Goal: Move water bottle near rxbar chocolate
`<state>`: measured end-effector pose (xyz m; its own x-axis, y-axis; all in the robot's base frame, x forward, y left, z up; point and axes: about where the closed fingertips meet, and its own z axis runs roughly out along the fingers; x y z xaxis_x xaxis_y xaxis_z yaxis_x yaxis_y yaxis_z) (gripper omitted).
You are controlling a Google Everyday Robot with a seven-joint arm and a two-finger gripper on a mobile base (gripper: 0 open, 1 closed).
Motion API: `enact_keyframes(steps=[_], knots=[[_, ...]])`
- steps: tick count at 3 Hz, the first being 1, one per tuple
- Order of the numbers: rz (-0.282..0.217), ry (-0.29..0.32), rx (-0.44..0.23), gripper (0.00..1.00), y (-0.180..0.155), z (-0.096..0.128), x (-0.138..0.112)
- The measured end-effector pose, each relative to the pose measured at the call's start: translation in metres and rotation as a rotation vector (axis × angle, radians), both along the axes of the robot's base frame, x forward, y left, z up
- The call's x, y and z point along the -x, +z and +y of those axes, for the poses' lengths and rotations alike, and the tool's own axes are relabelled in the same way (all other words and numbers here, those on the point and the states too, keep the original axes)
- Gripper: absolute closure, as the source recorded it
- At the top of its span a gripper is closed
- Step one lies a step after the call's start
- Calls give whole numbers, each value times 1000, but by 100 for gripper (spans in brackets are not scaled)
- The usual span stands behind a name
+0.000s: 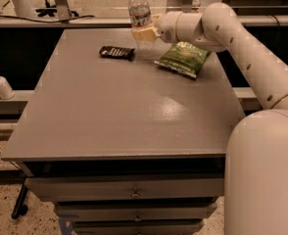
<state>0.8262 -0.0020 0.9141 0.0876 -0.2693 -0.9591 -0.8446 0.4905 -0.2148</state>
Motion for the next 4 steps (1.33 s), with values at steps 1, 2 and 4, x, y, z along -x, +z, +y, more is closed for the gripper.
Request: enact_keyframes(steps=[1, 2, 4], knots=[[21, 10, -9, 100, -11, 4, 4], [38, 13, 10, 84, -18, 7, 7], [53, 2, 26, 38, -25, 4, 12]])
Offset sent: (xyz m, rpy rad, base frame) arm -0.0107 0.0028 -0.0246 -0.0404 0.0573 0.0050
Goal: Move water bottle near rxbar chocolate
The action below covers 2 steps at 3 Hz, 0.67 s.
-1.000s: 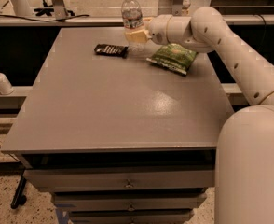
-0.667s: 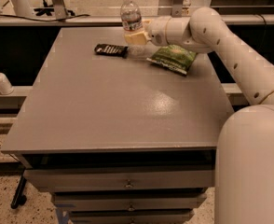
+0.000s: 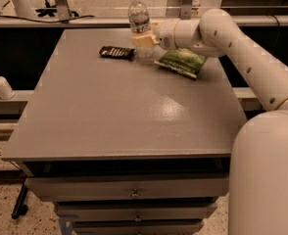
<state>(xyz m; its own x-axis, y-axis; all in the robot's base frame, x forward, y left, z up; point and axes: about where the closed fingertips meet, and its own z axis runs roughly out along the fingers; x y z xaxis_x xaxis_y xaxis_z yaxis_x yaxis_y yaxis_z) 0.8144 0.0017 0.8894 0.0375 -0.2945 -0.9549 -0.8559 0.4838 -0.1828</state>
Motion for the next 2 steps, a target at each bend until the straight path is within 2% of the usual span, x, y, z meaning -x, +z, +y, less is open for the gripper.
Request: enact_keyframes(steps=[1, 2], knots=[[4, -9, 2, 14, -2, -3, 2], [5, -16, 3, 0, -2, -5, 3]])
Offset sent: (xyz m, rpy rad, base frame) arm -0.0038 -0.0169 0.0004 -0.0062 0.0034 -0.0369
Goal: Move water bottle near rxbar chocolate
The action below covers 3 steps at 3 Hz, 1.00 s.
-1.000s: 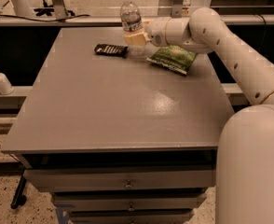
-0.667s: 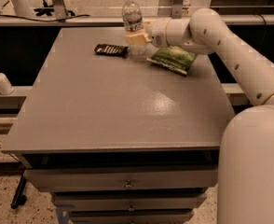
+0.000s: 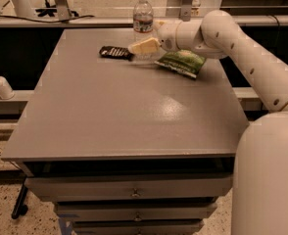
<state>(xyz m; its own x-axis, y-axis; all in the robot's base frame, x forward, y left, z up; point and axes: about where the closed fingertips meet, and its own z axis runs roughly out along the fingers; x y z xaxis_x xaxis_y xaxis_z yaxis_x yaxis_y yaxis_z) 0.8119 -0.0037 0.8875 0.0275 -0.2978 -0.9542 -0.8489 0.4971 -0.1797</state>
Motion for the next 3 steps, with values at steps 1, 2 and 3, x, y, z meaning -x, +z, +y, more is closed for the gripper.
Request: enact_keyframes(steps=[1, 2, 3], knots=[[1, -9, 0, 0, 0, -4, 1], [-11, -35, 6, 0, 9, -21, 8], [-35, -81, 15, 0, 31, -59, 23]])
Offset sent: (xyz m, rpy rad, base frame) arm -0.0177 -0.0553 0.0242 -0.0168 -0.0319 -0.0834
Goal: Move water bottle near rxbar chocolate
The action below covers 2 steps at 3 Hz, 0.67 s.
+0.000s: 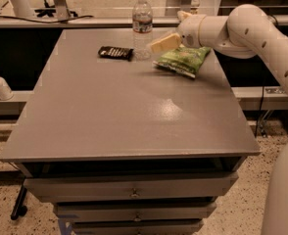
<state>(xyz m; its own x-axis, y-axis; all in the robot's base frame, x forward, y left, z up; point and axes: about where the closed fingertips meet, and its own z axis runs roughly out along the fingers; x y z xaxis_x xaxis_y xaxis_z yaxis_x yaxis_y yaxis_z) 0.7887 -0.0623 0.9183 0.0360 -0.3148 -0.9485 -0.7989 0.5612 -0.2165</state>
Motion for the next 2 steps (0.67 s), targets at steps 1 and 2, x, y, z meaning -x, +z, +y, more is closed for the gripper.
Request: enact_keyframes(steps=[1, 2], knots=[[-30, -52, 13, 0, 29, -51, 27], [-29, -52, 13, 0, 29, -51, 27]])
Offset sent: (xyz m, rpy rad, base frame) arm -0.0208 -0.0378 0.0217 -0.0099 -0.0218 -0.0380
